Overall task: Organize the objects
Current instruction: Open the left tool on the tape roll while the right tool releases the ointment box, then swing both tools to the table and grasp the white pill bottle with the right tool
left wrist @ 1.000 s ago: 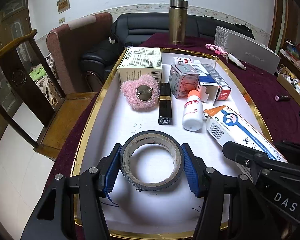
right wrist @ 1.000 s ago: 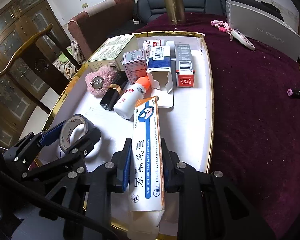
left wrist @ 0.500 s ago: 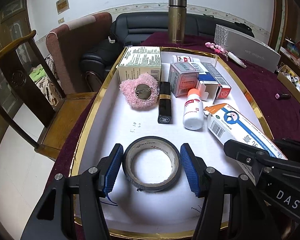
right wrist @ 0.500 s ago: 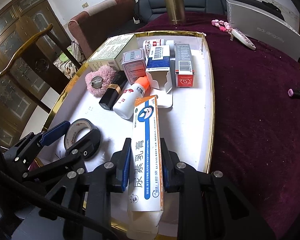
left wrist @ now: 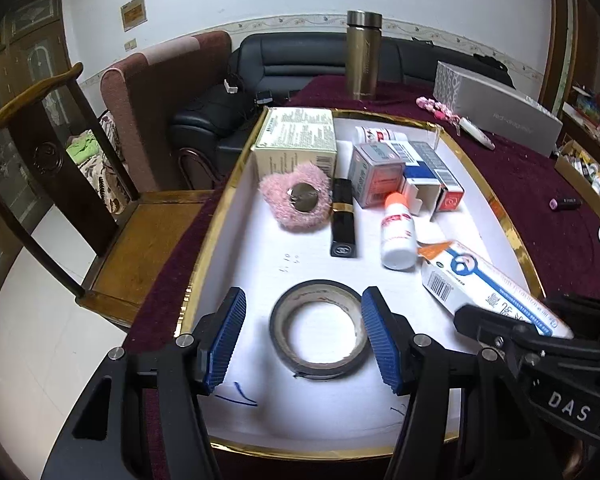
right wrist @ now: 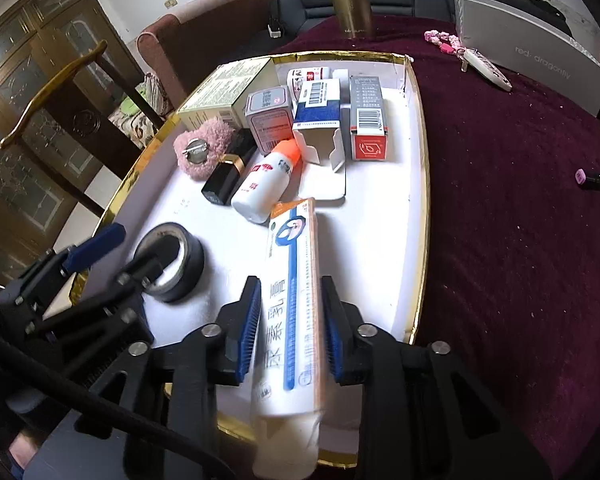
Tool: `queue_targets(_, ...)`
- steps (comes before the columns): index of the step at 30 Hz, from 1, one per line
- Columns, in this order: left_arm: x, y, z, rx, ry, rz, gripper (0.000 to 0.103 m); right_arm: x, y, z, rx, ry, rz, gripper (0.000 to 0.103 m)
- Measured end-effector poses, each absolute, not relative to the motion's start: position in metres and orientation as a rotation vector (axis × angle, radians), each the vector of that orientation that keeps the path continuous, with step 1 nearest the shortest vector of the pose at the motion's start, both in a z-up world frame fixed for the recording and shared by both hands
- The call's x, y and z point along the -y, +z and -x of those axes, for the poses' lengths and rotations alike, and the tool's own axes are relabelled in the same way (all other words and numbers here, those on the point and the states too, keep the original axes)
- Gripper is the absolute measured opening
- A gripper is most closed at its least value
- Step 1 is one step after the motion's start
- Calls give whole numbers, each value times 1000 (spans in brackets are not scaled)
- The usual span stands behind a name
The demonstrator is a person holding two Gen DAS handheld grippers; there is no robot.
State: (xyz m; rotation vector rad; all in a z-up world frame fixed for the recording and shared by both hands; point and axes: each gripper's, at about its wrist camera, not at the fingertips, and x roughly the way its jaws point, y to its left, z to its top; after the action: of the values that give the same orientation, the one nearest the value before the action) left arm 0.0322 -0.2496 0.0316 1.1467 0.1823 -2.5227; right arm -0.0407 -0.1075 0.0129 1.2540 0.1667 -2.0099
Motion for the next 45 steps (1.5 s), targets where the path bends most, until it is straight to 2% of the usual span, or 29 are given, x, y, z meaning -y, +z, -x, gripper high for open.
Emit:
queue_targets(1,252,32,-34,-192,-2523,-1144,55,106,14,39,-174,-2011,-1253,39)
queue_targets(2,253,33,-35,-198,-2523,-1138,55,105,14,37,-184,-2010,-1251,41)
queue_targets(6,263,38,-41,-231,-2518,-1113,55,102,18,26,-206,-2003,-1222,42)
queue_targets(11,270,42,-46,-269,-2524,-1096,55,110,19,26,-132,-1969,-1231,28)
queue_targets(14,270,44,-49,-276,-2530,-1085,55,121,18,29,-75,-1947,-1224,28)
queue_targets(18,269,45,-51,-262,-2526,-1074,55,135,3,29,-101,-1884,-1282,29)
queue_targets(20,271,45,-50,-283,-2542,-1083,55,131,1,28,-86,-1855,-1283,33)
queue_targets(22,272,44,-49,-304,-2542,-1089,55,127,4,26,-73,-1830,-1281,43)
queue_targets(25,271,47,-50,-318,-2545,-1069,55,117,10,26,-27,-1801,-1273,47)
queue_targets(34,267,57,-54,-327,-2545,-1033,55,87,36,26,35,-1883,-1203,48)
queue_targets(42,231,67,-47,-259,-2626,-1056,55,40,54,45,117,-1931,-1160,48)
queue_targets(45,209,68,-41,-222,-2661,-1085,55,8,58,61,171,-1988,-1148,52)
